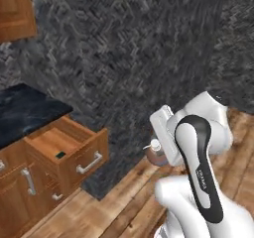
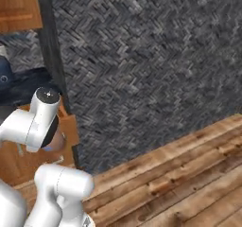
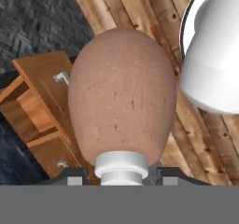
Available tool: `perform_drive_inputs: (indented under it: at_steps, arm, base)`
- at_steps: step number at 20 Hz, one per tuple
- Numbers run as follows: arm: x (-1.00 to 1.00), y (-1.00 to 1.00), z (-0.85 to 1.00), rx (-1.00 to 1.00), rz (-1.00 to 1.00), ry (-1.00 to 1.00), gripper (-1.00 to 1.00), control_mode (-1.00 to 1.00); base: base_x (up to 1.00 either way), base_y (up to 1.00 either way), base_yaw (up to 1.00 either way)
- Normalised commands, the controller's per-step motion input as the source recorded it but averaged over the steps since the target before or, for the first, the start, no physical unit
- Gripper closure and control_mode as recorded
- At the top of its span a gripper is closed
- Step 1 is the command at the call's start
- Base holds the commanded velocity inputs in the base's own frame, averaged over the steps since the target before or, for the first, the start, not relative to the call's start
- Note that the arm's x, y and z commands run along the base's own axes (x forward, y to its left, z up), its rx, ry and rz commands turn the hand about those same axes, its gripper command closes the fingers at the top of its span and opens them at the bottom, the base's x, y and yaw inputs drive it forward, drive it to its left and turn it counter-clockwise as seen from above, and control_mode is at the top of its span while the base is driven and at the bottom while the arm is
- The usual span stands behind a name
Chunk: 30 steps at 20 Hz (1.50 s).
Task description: Restock the sink supplies by placing the sponge and soap dispenser on the counter and next to the sink. Make sure the soap dispenser is upright.
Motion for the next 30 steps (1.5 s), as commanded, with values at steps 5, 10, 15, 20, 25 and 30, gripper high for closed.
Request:
perform_drive_inputs:
  at_steps: [5,10,15,20,25,30]
  arm:
    - [0.00,0.00,0.00,0.00,0.00,0.00,1.00,1.00]
    - [0.00,0.00,0.00,0.00,0.00,0.00,1.00,1.00]
    - [0.00,0.00,0.00,0.00,0.00,0.00,1.00,1.00]
    - [0.00,0.00,0.00,0.00,0.00,0.00,1.00,1.00]
    - [0.00,0.00,0.00,0.00,0.00,0.00,1.00,1.00]
    - [0.00,0.00,0.00,0.00,0.00,0.00,1.00,1.00]
  base:
    - [-0.21,0.01,-0.95]
    - [-0.01,0.00,-0.98]
    - [0.00,0.00,-0.98]
    - [0.00,0.00,-0.98]
    - [-0.05,0.00,-0.96]
    - [-0.06,0.00,-0.95]
